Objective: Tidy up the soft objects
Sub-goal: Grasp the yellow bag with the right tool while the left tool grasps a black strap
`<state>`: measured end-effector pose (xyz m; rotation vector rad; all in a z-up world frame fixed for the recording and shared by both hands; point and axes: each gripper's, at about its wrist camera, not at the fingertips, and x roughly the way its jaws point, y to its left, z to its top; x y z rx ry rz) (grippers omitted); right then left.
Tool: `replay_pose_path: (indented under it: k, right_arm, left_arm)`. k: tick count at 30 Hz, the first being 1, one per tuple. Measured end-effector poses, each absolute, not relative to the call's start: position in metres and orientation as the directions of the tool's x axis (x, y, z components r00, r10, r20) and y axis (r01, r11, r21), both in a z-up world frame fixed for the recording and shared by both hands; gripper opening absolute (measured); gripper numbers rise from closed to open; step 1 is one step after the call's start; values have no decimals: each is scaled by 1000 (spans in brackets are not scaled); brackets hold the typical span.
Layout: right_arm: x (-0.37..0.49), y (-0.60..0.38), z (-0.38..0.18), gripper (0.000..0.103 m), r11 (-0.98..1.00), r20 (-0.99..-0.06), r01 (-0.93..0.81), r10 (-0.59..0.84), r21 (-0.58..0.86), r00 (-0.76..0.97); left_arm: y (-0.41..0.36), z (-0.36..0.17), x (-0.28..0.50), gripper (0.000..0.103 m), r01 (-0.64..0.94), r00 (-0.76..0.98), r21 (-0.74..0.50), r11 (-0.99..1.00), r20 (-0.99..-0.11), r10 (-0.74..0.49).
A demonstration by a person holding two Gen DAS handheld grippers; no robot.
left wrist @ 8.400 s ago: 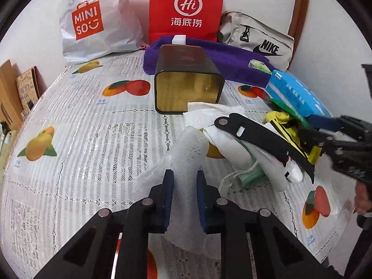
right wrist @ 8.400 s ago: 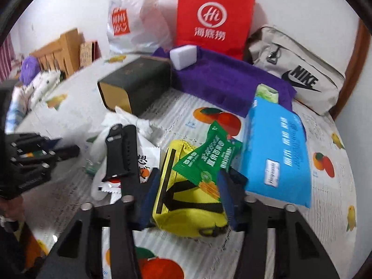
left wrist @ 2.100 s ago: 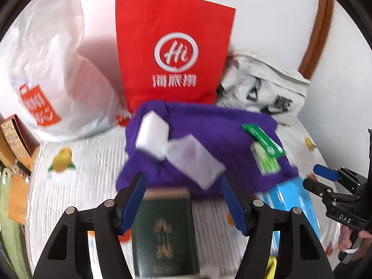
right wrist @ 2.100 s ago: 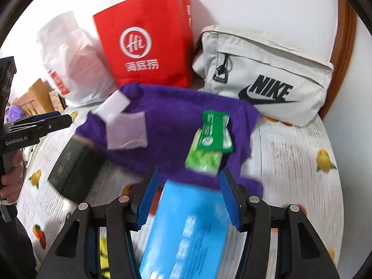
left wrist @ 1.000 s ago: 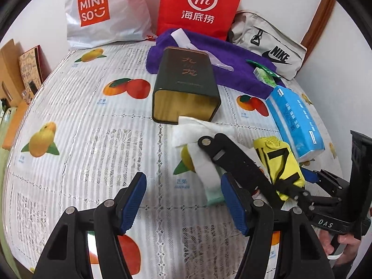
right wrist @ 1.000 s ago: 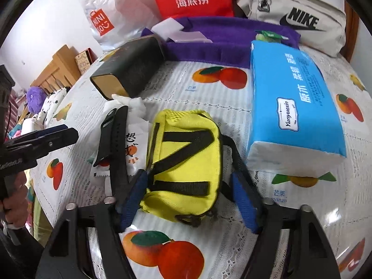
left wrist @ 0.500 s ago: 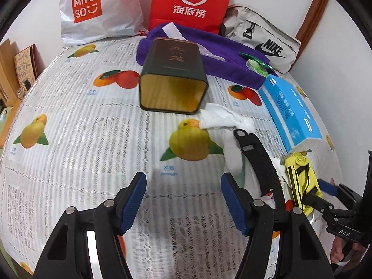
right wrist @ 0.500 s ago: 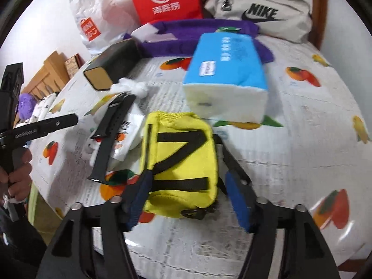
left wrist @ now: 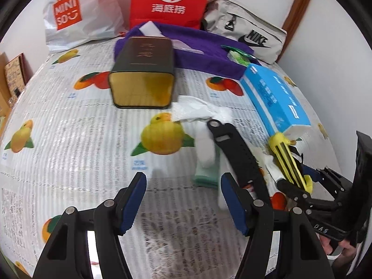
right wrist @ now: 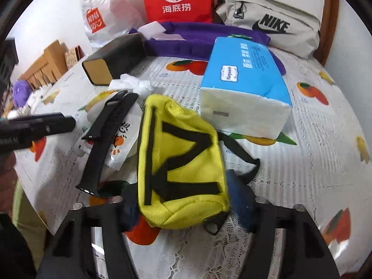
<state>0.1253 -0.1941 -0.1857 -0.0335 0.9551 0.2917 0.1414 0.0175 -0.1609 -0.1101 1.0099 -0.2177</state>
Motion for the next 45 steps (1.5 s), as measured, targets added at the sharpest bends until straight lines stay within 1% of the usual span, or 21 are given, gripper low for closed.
replay_pose_path:
  k: [3,8,11,12,13,19,20,23,27,30,35,39,40,42,45]
  right_arm:
    - [121,-198,-179,56,954,-792,-275,257,117,554]
    - [111,-208,-170,55,959,-774,-267,243,99,584]
    - [105,-218,-167,55,963,-768,-252,233,97,597]
    - [103,-222,-166,55,965,-764,-244,228,95,603]
    - [101,-227,-166,55,967,-762,-234,224,97,608]
    - [98,-242,-168,55,973,-760,-201,216,114,613]
    - [98,-243,-168,55,973,-760,-198,216,117,613]
    - [98,-247,-170,55,973,-759,-193,220,127,613]
    - [98,-247,-173,55,971,-760,-195,229,137,608]
    - [99,-246,-173,55,971,-761,-199,230,135,607]
    - [97,-248,-173,55,973,-761,-193,222,130,609]
    - [97,-250,-173,55,975,-764,-183,213,126,608]
    - [98,-250,-173,55,975,-764,-182,214,128,609]
    - [99,-250,-174,55,975,-764,-183,215,129,608]
    - [100,-248,-176,55,974,-769,-190,218,127,601]
  left_arm:
    - [8,-161,145,65,148,501,-224,963,-823,-268]
    - [-18,-154,149,64,204,511,-229,952,-804,-303]
    - [-30,-156,155,64,205,501,-242,948,-807,-314]
    - [-32,-159,157,58,197,497,-236,951,-812,-305]
    - [-34,-161,159,48,190,496,-229,955,-817,-295]
    - [-33,-166,164,25,190,494,-255,948,-809,-317]
    - [-31,-165,163,23,186,497,-251,950,-810,-311]
    - [-24,-158,159,23,174,510,-230,957,-810,-288]
    - [-28,-149,157,22,213,511,-248,945,-797,-324]
    - [-42,-149,161,23,246,514,-189,951,-806,-293]
    - [-47,-161,173,24,229,499,-143,963,-832,-242]
    - [-45,-158,174,32,229,511,-120,966,-830,-225]
    - [-45,-159,174,38,231,509,-111,967,-833,-217]
    - [-44,-161,175,44,225,510,-92,970,-837,-198]
    - [-40,-162,176,44,230,514,-125,965,-826,-230]
